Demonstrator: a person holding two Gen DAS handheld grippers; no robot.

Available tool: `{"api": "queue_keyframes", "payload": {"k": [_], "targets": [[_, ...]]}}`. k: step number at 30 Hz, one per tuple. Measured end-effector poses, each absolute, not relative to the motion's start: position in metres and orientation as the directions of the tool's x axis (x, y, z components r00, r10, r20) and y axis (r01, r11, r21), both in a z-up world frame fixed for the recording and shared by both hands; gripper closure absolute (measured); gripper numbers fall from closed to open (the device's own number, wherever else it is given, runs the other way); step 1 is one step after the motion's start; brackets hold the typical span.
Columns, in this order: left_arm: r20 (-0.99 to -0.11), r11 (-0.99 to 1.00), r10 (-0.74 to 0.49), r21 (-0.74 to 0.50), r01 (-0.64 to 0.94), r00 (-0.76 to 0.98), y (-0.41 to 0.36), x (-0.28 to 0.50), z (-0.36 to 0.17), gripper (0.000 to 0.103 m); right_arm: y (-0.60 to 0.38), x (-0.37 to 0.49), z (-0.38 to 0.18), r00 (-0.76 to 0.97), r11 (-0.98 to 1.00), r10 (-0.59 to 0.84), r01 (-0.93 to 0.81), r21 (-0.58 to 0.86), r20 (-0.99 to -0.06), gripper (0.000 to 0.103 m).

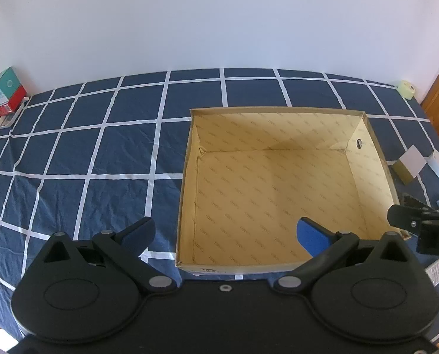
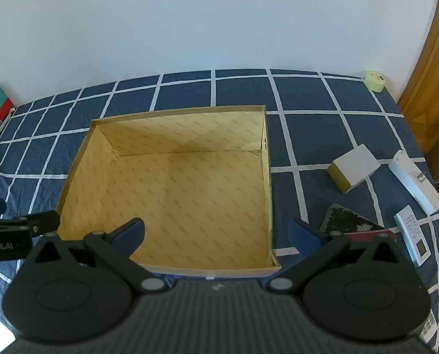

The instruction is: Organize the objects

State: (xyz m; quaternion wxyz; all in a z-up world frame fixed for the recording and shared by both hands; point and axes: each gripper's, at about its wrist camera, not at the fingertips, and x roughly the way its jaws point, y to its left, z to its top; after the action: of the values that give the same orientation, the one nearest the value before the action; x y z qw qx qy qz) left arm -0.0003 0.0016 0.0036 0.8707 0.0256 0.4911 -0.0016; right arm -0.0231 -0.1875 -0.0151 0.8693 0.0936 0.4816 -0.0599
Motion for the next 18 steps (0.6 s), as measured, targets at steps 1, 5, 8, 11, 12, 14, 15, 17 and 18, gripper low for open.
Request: {"api": "queue_keyframes", "payload": {"k": [1,5,8,11,12,14,15,17,18], "targets": [[-0.855,0.999,0.021,0.041,0.027,0.518,0.0019,-0.0001,0.0038,0.000,-0.1876,-0.0232,-0.0147,0.529,0.976,-0.013,0.193,0.105,-0.848,0.000],[-0.853,0.999,0.024,0.044,0.026,0.521,0.0016,-0.0005,0.0041,0.000,-0.1864,-0.0239,-0.0139,0.527,0.976,-0.016,0.194,0.102,-0.849,0.000],[-0.853,0.999,0.022,0.043,0.027,0.522,0.0014,-0.0008,0.0042,0.000,-0.1866,-0.0241,-0.0130,0.528,0.976,-0.018,0.195,0.101,-0.849,0.000],[-0.852,0.999,0.022,0.043,0.027,0.523,0.0011,-0.0013,0.0044,0.000,-0.1857,-0.0245,-0.0125,0.527,0.976,-0.021,0.196,0.097,-0.849,0.000],[-0.853,0.999,0.021,0.042,0.029,0.522,0.0011,-0.0015,0.0040,0.000,-0.1857,-0.0245,-0.0124,0.527,0.976,-0.020,0.196,0.098,-0.850,0.000],[-0.854,0.999,0.020,0.040,0.028,0.520,0.0022,-0.0013,0.0040,0.000,-0.1856,-0.0243,-0.0123,0.527,0.975,-0.021,0.198,0.098,-0.850,0.000],[-0.854,0.999,0.019,0.040,0.028,0.519,0.0024,-0.0010,0.0041,0.000,-0.1854,-0.0241,-0.0125,0.526,0.975,-0.021,0.198,0.098,-0.850,0.000],[-0.855,0.999,0.019,0.038,0.026,0.519,0.0024,-0.0002,0.0042,0.000,-0.1858,-0.0235,-0.0130,0.524,0.975,-0.023,0.200,0.096,-0.852,0.000],[-0.855,0.999,0.020,0.039,0.026,0.518,0.0026,-0.0004,0.0042,0.000,-0.1859,-0.0235,-0.0131,0.523,0.975,-0.022,0.199,0.097,-0.852,0.000]]}}
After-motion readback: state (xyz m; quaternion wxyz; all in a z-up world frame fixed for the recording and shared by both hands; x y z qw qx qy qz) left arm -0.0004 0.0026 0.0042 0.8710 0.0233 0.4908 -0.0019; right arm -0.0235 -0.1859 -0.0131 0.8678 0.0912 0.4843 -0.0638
